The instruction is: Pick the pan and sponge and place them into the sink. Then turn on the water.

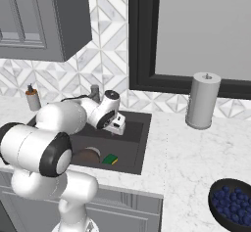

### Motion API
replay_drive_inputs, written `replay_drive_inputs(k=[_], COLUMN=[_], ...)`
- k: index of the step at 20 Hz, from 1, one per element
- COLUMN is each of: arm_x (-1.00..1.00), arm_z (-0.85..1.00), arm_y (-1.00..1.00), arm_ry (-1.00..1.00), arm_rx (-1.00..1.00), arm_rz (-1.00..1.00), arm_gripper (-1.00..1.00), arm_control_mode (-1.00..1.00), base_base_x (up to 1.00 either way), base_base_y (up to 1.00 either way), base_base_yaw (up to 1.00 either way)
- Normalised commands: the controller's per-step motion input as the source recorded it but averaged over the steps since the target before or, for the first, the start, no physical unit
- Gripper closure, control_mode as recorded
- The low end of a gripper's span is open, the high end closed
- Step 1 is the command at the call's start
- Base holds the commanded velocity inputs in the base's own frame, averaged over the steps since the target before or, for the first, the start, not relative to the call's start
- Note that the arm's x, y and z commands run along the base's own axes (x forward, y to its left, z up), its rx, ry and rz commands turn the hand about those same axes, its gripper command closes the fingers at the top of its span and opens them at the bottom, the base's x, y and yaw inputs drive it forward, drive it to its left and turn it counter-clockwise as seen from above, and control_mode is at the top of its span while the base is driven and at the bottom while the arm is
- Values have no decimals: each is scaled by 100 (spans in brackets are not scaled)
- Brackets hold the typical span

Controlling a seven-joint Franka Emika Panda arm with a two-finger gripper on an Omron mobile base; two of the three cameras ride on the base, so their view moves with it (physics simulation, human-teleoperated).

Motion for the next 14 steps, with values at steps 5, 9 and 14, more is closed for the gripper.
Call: replay_drive_inputs(k=[5, 9, 14], arm_x=[-3, 0, 0], arm_z=[8, 3, 44], arm_y=[-3, 0, 0], arm_ry=[0, -1, -14], arm_rx=[1, 2, 13], arm_rz=[0, 0, 0], arm_gripper=[-100, -100, -100], arm_control_mode=[-100, -100, -100], base_base_x=[0, 0, 0], base_base_y=[0, 0, 0], base_base_yaw=[0, 0, 0])
